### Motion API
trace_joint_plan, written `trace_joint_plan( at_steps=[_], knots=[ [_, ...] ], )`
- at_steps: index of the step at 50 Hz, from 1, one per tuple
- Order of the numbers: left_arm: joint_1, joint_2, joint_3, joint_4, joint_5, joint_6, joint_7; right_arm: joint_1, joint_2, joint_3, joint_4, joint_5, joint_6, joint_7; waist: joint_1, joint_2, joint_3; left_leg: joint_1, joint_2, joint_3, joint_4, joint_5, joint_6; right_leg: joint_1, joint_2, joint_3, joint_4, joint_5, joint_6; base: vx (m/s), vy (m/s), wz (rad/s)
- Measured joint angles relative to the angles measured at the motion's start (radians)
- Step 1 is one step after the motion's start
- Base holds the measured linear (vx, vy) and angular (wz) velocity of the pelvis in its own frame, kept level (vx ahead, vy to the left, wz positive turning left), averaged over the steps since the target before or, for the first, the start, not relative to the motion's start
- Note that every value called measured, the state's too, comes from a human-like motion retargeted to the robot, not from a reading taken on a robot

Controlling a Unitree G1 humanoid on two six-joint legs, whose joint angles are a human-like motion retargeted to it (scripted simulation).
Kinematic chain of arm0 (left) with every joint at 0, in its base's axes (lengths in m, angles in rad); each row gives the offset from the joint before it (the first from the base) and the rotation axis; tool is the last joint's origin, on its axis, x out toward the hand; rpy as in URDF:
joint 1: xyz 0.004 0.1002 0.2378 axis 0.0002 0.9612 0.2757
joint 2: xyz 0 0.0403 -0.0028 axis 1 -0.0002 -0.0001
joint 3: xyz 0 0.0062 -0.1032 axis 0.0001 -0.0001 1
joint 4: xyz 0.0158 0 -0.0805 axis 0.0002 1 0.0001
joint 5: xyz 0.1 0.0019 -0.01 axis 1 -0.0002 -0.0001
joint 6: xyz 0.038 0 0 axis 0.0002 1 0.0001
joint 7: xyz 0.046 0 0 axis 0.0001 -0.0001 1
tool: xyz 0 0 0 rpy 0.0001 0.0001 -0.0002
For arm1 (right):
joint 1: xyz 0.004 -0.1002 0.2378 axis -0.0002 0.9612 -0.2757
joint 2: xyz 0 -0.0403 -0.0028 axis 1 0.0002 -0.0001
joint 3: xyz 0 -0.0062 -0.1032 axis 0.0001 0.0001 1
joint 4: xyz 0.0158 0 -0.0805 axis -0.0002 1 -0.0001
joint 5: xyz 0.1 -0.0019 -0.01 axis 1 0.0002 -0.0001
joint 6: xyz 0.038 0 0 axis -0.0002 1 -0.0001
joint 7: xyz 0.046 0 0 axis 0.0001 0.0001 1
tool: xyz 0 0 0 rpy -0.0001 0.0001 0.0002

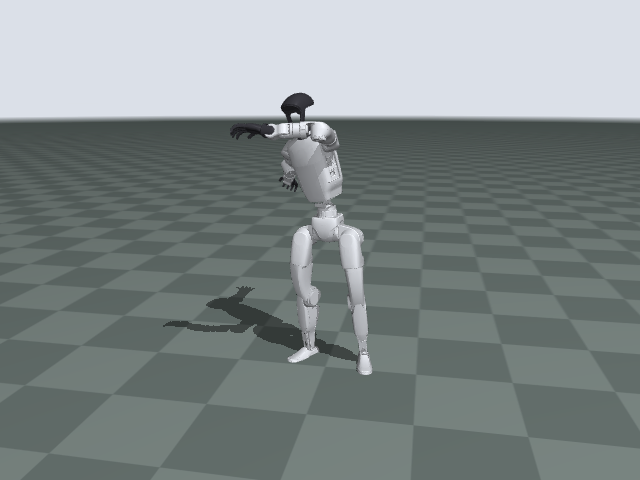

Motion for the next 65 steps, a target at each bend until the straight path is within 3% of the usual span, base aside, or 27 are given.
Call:
trace_joint_plan(
  at_steps=[5, 12, 17, 23, 28, 32, 38, 44, 49, 55, 65],
  knots=[
    [0.015, -0.14, 0.076, 0.017, 0.006, 0.026, -0.022, -0.283, 0.159, 0.237, 0.014, 0.09, -0.035, -0.037, 0.139, 0.015, -0.03, -0.002, 0.001, -0.013, -0.001, -0.005, 0.016, 0.001, 0.002, -0.005, 0.007, -0.006, -0.012, 0.0, 0.0, 0.0],
    [-0.009, -0.261, 0.063, 0.007, -0.014, 0.063, -0.04, -0.946, 0.466, 0.628, -0.103, 0.236, -0.087, -0.095, 0.286, 0.01, -0.078, 0.007, 0.011, -0.03, 0.0, -0.006, 0.029, 0.012, 0.011, -0.011, 0.024, -0.011, -0.038, 0.0, 0.0, 0.0],
    [-0.048, -0.287, 0.028, -0.013, -0.063, 0.078, -0.056, -1.397, 0.618, 0.738, -0.298, 0.266, -0.162, -0.176, 0.357, 0.005, -0.097, 0.016, 0.017, -0.045, 0.007, -0.006, 0.038, 0.031, 0.015, -0.022, 0.032, -0.013, -0.057, 0.0, -0.01, 0.09],
    [-0.092, -0.293, -0.009, -0.016, -0.098, 0.082, -0.033, -1.848, 0.662, 0.855, -0.318, 0.323, -0.193, -0.3, 0.398, -0.005, -0.126, 0.008, 0.015, -0.079, 0.017, -0.002, 0.031, 0.057, 0.015, -0.057, 0.021, -0.01, -0.076, 0.0, -0.01, 0.32],
    [-0.088, -0.262, 0.01, 0.007, -0.114, 0.075, -0.006, -2.08, 0.679, 0.906, -0.244, 0.347, -0.178, -0.323, 0.382, -0.014, -0.136, 0.0, 0.014, -0.103, 0.021, 0.003, 0.01, 0.069, 0.016, -0.08, 0.014, -0.01, -0.088, 0.0, 0.0, 0.22],
    [-0.066, -0.228, 0.047, 0.025, -0.125, 0.07, 0.009, -2.127, 0.703, 0.925, -0.225, 0.339, -0.167, -0.306, 0.356, -0.018, -0.129, 0.0, 0.016, -0.1, 0.023, 0.003, 0.006, 0.068, 0.017, -0.077, 0.015, -0.01, -0.092, 0.0, 0.0, 0.0],
    [-0.017, -0.184, 0.09, 0.025, -0.107, 0.072, 0.012, -1.927, 0.744, 0.944, -0.28, 0.326, -0.189, -0.262, 0.311, -0.025, -0.11, 0.015, 0.02, -0.064, 0.02, -0.005, 0.024, 0.054, 0.018, -0.038, 0.022, -0.01, -0.092, -0.01, 0.0, -0.32],
    [0.021, -0.164, 0.11, 0.01, -0.057, 0.082, -0.002, -1.465, 0.703, 0.918, -0.334, 0.327, -0.164, -0.169, 0.261, -0.026, -0.077, 0.032, 0.019, -0.026, 0.009, -0.011, 0.046, 0.037, 0.017, 0.0, 0.032, -0.012, -0.075, -0.01, 0.01, -0.34],
    [0.017, -0.147, 0.097, 0.003, -0.017, 0.074, -0.012, -1.048, 0.565, 0.697, -0.234, 0.297, -0.103, -0.071, 0.2, -0.021, -0.044, 0.031, 0.014, -0.012, -0.001, -0.014, 0.046, 0.02, 0.013, 0.009, 0.035, -0.013, -0.04, 0.0, 0.0, -0.04],
    [-0.013, -0.089, 0.045, 0.001, 0.008, 0.049, 0.002, -0.571, 0.321, 0.43, -0.058, 0.158, -0.028, -0.058, 0.114, -0.02, -0.014, 0.021, 0.007, 0.004, -0.009, -0.015, 0.035, 0.002, 0.007, 0.015, 0.026, -0.008, -0.004, 0.0, 0.0, -0.03],
    [-0.034, 0.102, -0.066, -0.018, 0.003, 0.003, 0.03, 0.055, 0.077, -0.036, -0.075, 0.01, 0.002, -0.022, -0.017, -0.031, 0.005, 0.003, 0.003, 0.044, -0.007, -0.004, 0.009, -0.03, 0.003, 0.042, 0.004, 0.013, 0.025, 0.0, 0.01, -0.18]
  ],
)
